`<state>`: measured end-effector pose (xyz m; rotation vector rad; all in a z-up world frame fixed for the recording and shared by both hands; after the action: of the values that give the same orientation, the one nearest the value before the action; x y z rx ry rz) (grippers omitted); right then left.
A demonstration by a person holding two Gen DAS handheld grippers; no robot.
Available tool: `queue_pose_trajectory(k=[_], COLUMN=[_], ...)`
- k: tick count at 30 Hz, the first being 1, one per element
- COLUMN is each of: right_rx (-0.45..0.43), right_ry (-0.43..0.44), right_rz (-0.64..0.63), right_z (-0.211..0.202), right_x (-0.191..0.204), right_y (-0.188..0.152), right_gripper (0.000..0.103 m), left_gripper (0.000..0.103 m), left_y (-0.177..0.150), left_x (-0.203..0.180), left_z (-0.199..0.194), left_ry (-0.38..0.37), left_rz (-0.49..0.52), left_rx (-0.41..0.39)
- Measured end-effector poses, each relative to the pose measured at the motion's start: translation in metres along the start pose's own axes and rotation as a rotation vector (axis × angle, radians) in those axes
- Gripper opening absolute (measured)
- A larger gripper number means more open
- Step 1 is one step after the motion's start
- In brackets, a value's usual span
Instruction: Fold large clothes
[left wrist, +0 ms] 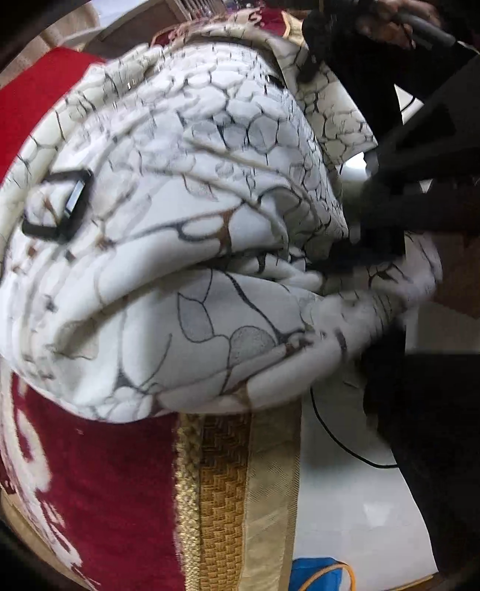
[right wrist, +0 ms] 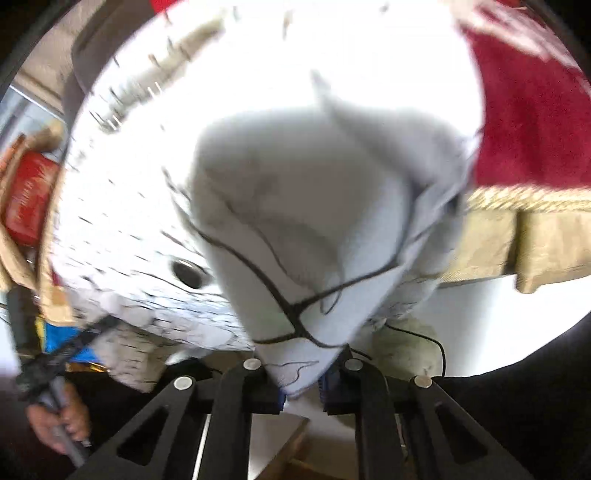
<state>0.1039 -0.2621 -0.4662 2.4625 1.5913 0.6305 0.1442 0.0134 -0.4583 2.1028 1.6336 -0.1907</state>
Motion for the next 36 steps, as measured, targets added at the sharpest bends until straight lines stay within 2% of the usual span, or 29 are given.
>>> queue_pose_trajectory(k=[1, 2, 5, 7, 8, 9, 10, 11, 13, 15, 17, 18, 19, 20, 21, 22, 23, 24, 25, 28, 31, 33, 34, 35, 36], right_rx=[-0.003, 0.0, 0.042, 0.043, 0.032, 0.005, -0.008, -0.008, -0.019, -0.019, 0.003, 0.007, 0.013, 0.019, 0.024, 0.028, 0.03, 0.032, 0.029, -0.018, -0.08, -0.119, -0.131, -0.133, -0.116], right_ry=[0.002, 0.003, 0.028, 0.014, 0.008, 0.016, 0.026, 0.03, -0.02, -0.129, -0.188, -0.19, -0.177, -0.154, -0.153, -0.139, -0.104, -0.068, -0.044, 0.05, 0.198, 0.286, 0.315, 0.325, 0.296], right_rz=[0.01, 0.028, 0.097, 0.099, 0.102, 0.115, 0.115, 0.098, 0.05, -0.015, -0.041, -0.043, -0.037, -0.022, -0.018, -0.017, -0.002, 0.023, 0.03, 0.011, -0.001, -0.005, -0.007, -0.015, -0.034], right_z=[-0.006, -0.006, 0.003, 0.005, 0.005, 0.001, -0.003, -0.004, 0.001, 0.014, 0.031, 0.039, 0.044, 0.048, 0.049, 0.048, 0.046, 0.041, 0.036, 0.008, -0.034, -0.062, -0.071, -0.08, -0.081], right_x=[0.002, -0.002, -0.019, -0.021, -0.022, -0.021, -0.017, -0.012, -0.006, -0.002, -0.003, -0.004, -0.005, -0.008, -0.011, -0.013, -0.012, -0.013, -0.012, -0.003, 0.015, 0.023, 0.026, 0.027, 0.031], right_y=[0.0, 0.002, 0.003, 0.005, 0.006, 0.008, 0.009, 0.009, 0.008, 0.006, 0.003, 0.003, 0.003, 0.003, 0.003, 0.003, 0.003, 0.003, 0.003, 0.009, 0.016, 0.024, 0.031, 0.036, 0.042], right_gripper=[0.013, 0.013, 0.02, 0.046, 0.078, 0.084, 0.083, 0.084, 0.084, 0.084, 0.084, 0.084, 0.083, 0.074, 0.047, 0.031, 0.022, 0.015, 0.013, 0.01, 0.01, 0.01, 0.009, 0.009, 0.009], left_gripper=[0.07, 0.077, 0.077, 0.077, 0.077, 0.077, 0.066, 0.044, 0.027, 0.024, 0.025, 0.027, 0.041, 0.061, 0.065, 0.064, 0.053, 0.036, 0.011, 0.008, 0.007, 0.006, 0.006, 0.006, 0.006], left_y=[-0.006, -0.006, -0.005, -0.006, -0.006, -0.006, -0.006, -0.006, -0.005, -0.003, -0.003, -0.003, -0.002, -0.004, -0.008, -0.009, -0.009, -0.008, -0.008, -0.011, -0.013, -0.011, -0.008, -0.006, -0.003], left_x=[0.005, 0.007, 0.004, 0.005, 0.007, 0.007, 0.007, 0.007, 0.01, 0.01, 0.011, 0.011, 0.013, 0.009, 0.004, 0.004, 0.001, -0.001, -0.003, -0.016, -0.036, -0.054, -0.062, -0.063, -0.065], left_z=[0.005, 0.007, 0.016, 0.022, 0.024, 0.026, 0.027, 0.029, 0.032, 0.033, 0.035, 0.037, 0.039, 0.041, 0.041, 0.043, 0.045, 0.045, 0.044, 0.039, 0.018, -0.008, -0.023, -0.033, -0.039], left_ry=[0.023, 0.053, 0.075, 0.079, 0.078, 0.069, 0.058, 0.046, 0.033, 0.024, 0.029, 0.035, 0.038, 0.042, 0.05, 0.065, 0.064, 0.046, 0.028, -0.044, -0.182, -0.311, -0.377, -0.405, -0.426], left_rz=[-0.002, 0.003, 0.029, 0.022, 0.013, 0.007, 0.005, 0.005, 0.0, 0.008, 0.021, 0.02, 0.016, 0.01, 0.013, 0.025, 0.034, 0.038, 0.035, 0.013, 0.017, 0.014, 0.009, 0.008, 0.001], left_rx=[0.007, 0.011, 0.027, 0.041, 0.045, 0.046, 0.043, 0.042, 0.057, 0.056, 0.056, 0.058, 0.064, 0.082, 0.088, 0.087, 0.084, 0.081, 0.083, 0.068, 0.047, 0.002, -0.032, -0.053, -0.067])
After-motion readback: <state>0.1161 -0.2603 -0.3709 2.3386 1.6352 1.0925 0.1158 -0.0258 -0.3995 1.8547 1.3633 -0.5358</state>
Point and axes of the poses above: each gripper's, at about its wrist camera, not at the fingertips, and z roughly the way its jaws point, x to its left, y to its top, the point moved 10 cm from there along z, roughly the way its jaws point, and after that the axes turned 8 degrees about -y, right-handed, at the moved point
